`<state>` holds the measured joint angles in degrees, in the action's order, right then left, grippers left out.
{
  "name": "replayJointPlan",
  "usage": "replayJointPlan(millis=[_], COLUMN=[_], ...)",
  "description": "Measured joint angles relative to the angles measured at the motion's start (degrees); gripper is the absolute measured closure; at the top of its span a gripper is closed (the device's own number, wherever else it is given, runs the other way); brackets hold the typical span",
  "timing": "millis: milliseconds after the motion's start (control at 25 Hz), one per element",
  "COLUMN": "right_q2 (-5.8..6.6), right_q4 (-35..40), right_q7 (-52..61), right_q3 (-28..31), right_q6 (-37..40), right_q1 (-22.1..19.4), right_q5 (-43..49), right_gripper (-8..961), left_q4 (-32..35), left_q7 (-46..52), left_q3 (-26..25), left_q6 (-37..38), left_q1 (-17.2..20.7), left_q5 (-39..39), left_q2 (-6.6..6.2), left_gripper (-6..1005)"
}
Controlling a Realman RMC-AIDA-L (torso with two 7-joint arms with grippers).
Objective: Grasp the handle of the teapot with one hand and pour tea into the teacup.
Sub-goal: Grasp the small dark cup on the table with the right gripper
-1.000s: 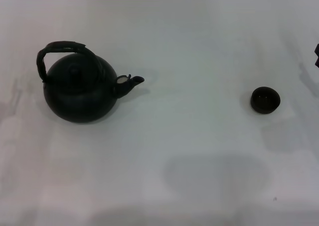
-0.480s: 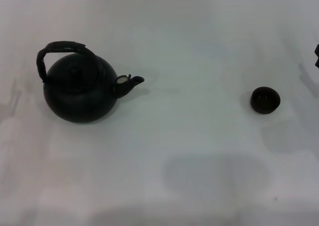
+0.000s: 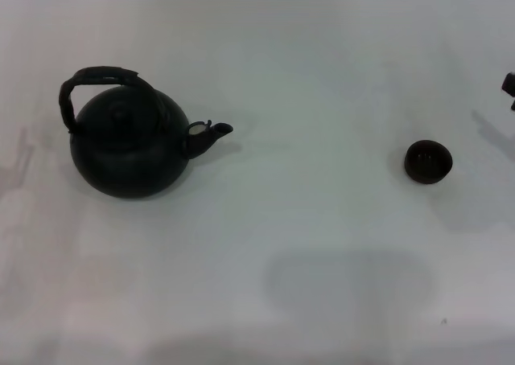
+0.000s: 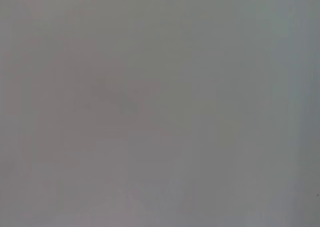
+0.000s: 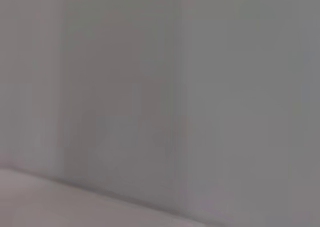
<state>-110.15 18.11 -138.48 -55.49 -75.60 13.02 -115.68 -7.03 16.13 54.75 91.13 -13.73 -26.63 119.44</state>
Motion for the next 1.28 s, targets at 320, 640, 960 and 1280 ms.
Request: replayJointPlan(millis=[320, 640, 960, 1280], right_q2=[2.37, -0.15, -1.49, -4.52], right_q4=[13.40, 19.03, 22.27, 22.42], right_q7=[20.91, 25.46, 31.95, 32.35], right_q3=[0.04, 0.16, -0.01, 0.03], right_q6=[-0.53, -0.99, -3.71, 0.76], right_q1=[2.59, 4.11, 5.93, 7.92], right_q5=[20.82, 32.30, 42.75, 51.02], right_gripper=[117, 124, 130, 137], left_q4=[0.00, 0.00, -0.53, -0.62], left_q7=[-0.20, -0.29, -0.31, -0.31], left_q3=[0.00, 0.00, 0.00, 0.00], left_q6=[-0.08, -0.15, -0.18, -0.26], left_q1=[-0.47, 0.03, 0.37, 0.27], left_q5=[0.00, 0.00, 0.00, 0.00], left_q2=[0.00, 0.08, 0.09, 0.09], left_gripper=[181, 182, 183, 182])
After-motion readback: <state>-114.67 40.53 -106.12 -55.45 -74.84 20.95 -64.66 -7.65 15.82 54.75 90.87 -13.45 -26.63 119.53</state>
